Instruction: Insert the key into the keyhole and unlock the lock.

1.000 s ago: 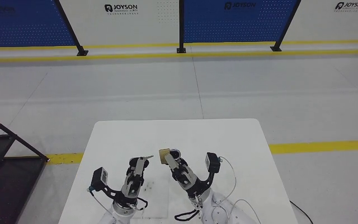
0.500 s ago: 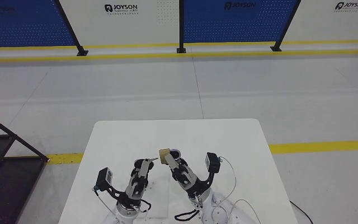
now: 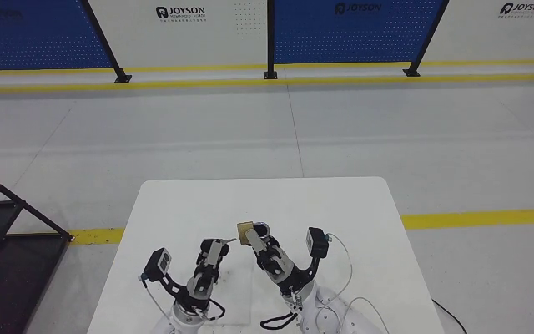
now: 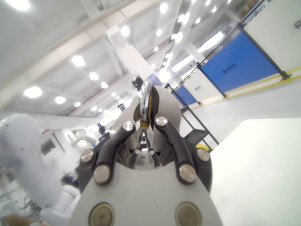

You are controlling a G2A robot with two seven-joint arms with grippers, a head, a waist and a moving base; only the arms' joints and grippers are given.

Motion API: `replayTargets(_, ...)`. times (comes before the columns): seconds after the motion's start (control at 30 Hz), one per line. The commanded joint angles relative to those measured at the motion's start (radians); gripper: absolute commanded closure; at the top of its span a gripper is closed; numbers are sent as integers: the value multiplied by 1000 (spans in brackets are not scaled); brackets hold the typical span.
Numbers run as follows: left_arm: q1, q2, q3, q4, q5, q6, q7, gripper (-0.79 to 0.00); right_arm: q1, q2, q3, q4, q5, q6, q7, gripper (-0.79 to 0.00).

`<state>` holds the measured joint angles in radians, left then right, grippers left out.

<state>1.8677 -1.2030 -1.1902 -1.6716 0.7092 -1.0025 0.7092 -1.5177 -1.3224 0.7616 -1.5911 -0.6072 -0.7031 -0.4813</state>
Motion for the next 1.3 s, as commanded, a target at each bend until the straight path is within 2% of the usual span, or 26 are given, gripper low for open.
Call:
replayTargets(0.0, -5, 1, 5, 1, -38, -10, -31, 0, 0, 0, 0, 0, 0, 0, 0, 0)
replayTargets(0.27, -6, 7, -1, -14, -113, -10, -103, 0, 0, 0, 0, 0, 0, 0, 0, 0)
replayTargets(1.27, -21, 16, 19, -26, -236, -10, -218, 0, 0, 0, 0, 0, 0, 0, 0, 0)
